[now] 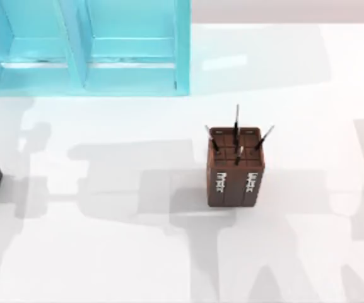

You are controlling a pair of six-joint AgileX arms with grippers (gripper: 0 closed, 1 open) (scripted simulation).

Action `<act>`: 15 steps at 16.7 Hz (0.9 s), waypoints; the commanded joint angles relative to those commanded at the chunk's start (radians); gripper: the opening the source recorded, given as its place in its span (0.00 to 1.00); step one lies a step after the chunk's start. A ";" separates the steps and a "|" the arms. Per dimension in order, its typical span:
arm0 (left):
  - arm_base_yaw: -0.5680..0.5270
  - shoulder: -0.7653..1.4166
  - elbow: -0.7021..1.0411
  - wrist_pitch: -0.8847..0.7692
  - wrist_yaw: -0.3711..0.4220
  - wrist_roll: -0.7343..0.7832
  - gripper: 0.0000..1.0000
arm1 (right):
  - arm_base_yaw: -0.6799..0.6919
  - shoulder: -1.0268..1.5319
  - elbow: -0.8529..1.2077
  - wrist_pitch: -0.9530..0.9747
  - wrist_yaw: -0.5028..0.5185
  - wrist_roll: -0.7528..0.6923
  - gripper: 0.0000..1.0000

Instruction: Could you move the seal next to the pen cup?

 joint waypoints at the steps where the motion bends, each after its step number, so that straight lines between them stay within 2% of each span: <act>1: 0.001 0.001 -0.003 0.003 0.000 0.000 1.00 | 0.000 0.000 0.000 0.000 0.000 0.000 1.00; 4: 0.004 0.015 -0.065 0.073 0.000 -0.001 1.00 | 0.000 0.000 0.000 0.000 0.000 0.000 1.00; 10: 0.008 0.072 -0.269 0.344 0.000 0.004 1.00 | 0.000 0.000 0.000 0.000 0.000 0.000 1.00; 15: 0.009 0.080 -0.298 0.375 0.000 0.005 1.00 | 0.000 0.000 0.000 0.000 0.000 0.000 1.00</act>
